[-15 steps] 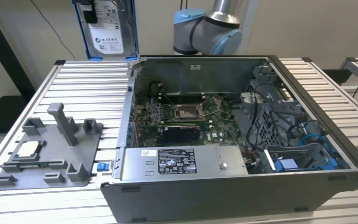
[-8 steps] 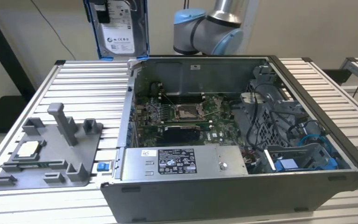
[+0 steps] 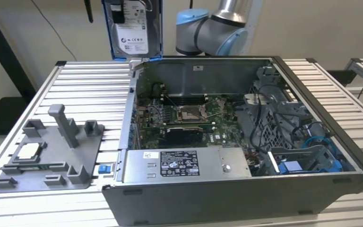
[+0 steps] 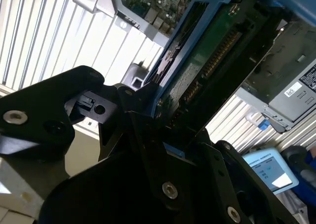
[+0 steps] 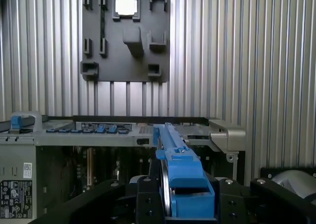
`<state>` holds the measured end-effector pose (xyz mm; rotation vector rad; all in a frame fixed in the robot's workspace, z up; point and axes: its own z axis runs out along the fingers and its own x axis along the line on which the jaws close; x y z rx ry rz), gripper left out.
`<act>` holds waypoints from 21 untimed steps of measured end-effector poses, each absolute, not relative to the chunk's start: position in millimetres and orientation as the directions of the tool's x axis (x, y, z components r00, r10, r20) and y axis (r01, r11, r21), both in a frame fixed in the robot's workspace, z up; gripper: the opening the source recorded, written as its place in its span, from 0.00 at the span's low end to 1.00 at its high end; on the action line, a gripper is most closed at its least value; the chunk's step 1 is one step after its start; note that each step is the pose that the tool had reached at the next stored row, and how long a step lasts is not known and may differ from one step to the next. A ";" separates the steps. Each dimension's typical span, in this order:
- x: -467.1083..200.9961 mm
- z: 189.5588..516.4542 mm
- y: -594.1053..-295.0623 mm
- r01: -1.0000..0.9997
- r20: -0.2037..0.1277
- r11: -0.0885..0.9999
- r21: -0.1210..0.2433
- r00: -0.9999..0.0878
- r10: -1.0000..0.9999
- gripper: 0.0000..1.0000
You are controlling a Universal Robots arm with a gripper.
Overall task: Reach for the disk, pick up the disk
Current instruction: 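Pick up the disk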
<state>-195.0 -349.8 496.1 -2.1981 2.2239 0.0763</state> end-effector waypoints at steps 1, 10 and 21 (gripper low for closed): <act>-191.8 496.1 -349.8 -1.000 -0.044 0.011 0.025 -0.012 -0.999 0.00; -163.7 496.1 -349.8 -1.000 -0.044 0.011 0.025 -0.012 -0.999 0.00; -128.6 496.2 -349.8 -1.000 -0.044 0.011 0.026 -0.012 -0.999 0.00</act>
